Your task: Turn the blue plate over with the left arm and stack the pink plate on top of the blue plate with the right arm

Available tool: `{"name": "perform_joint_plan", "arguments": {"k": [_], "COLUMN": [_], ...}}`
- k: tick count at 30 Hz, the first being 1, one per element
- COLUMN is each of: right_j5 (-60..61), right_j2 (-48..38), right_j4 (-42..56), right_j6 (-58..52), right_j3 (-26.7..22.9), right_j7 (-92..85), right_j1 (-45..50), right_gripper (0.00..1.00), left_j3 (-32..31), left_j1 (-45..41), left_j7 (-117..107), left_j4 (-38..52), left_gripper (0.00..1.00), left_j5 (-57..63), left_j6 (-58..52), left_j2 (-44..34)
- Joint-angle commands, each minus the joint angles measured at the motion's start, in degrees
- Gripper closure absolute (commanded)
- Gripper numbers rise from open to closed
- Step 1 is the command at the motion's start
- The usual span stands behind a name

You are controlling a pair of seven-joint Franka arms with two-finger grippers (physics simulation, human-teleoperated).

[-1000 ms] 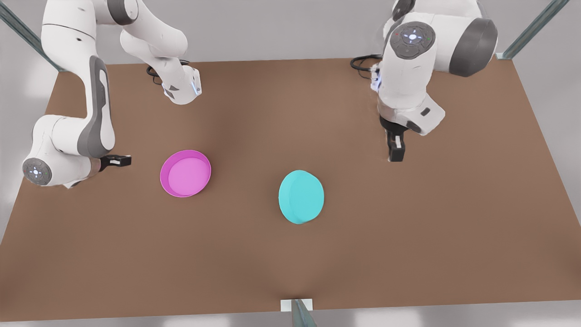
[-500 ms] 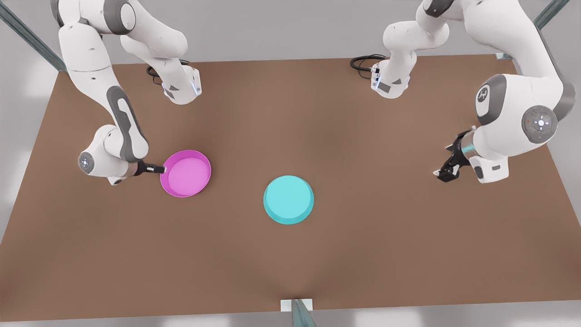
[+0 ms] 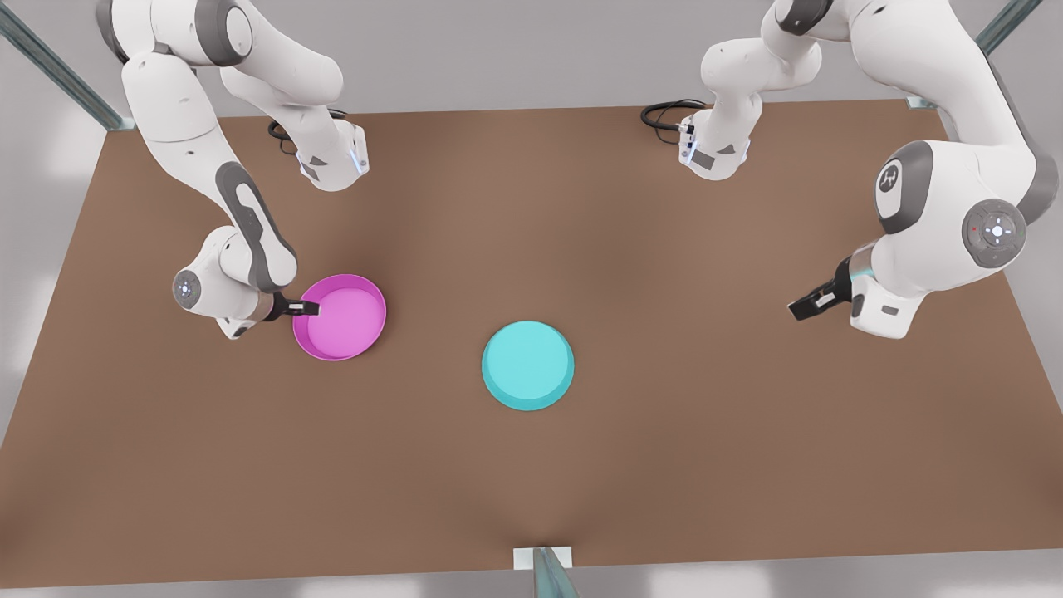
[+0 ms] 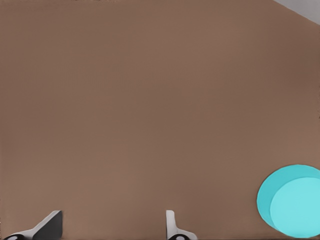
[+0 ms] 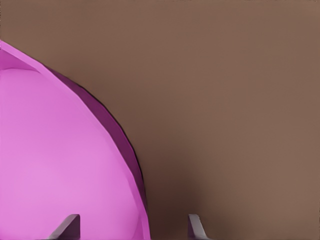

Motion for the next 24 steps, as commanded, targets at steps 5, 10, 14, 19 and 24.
{"name": "perform_joint_plan", "arguments": {"k": [5,10,14,19,24], "right_j5": [0.1,0.1,0.1,0.3,10.6], "right_j2": [0.5,0.6,0.2,-1.9,-2.5], "right_j4": [0.3,0.8,2.1,6.4,14.0], "right_j6": [0.9,0.8,-0.5,-6.3,-13.5], "right_j3": [0.0,0.0,0.0,1.4,8.3], "right_j7": [-8.4,-8.4,-8.4,-8.3,-7.9], "right_j1": [-0.1,-0.1,0.0,0.0,0.0], "right_gripper": [0.40,0.66,0.79,0.79,0.79], "left_j3": [0.0,0.0,0.0,0.2,0.2], "left_j1": [0.0,-0.1,0.0,0.0,0.0], "left_j7": [23.1,22.7,22.2,22.2,22.2], "left_j4": [0.3,0.5,0.5,0.5,0.5], "left_gripper": [0.00,0.00,0.00,0.00,0.00], "left_j5": [0.0,-0.5,-0.3,-0.3,-0.3], "left_j6": [-0.1,1.2,1.1,1.1,1.2], "left_j2": [-0.4,-0.5,-0.6,-0.6,-0.5]}}
